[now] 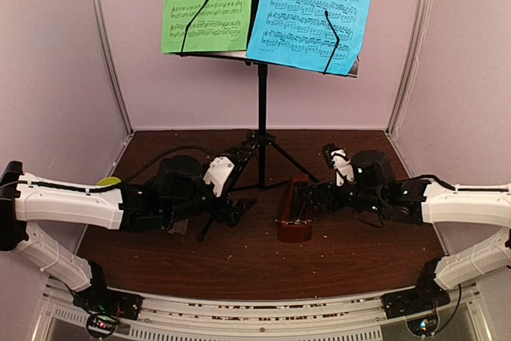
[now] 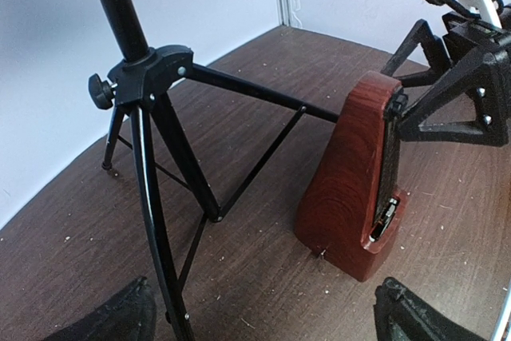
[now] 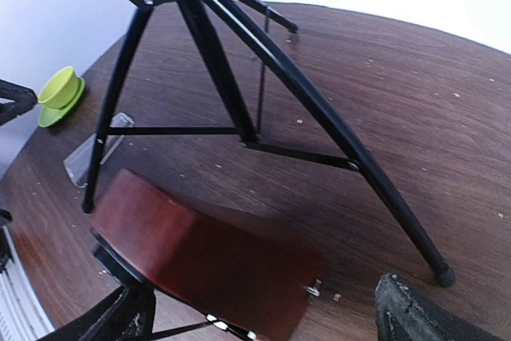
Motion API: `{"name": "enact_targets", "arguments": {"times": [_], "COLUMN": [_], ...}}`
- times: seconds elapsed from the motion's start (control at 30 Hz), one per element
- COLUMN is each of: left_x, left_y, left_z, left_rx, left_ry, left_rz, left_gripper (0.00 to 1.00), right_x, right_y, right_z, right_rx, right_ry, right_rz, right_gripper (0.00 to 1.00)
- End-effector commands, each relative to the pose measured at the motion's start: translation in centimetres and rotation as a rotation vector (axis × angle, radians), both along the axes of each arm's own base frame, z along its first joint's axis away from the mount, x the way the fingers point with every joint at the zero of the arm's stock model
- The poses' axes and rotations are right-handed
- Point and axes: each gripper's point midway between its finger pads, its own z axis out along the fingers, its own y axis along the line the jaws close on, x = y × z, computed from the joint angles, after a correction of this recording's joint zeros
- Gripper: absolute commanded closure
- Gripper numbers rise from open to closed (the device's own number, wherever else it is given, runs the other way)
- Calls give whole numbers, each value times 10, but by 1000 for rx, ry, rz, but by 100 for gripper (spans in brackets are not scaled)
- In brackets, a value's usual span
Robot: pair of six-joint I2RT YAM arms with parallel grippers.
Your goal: Set up the instrument practice props
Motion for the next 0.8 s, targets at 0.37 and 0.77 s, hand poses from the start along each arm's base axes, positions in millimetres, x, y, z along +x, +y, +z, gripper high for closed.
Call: {"name": "enact_targets", "arguments": {"times": [0.37, 0.77], "left_x": [12, 31], "left_y": [3, 47], "left_z": [20, 26], "left_rx": [-96, -221], "left_ry": [-5, 36], "left_rz": [51, 197], "left_gripper": [3, 2], "right_x": [-5, 10], "right_y": [-120, -139], "right_z": [-27, 10], "right_rx": [-192, -91], "right_ry": [63, 91], "right_rz": [-359, -424], "right_gripper": [1, 0]}}
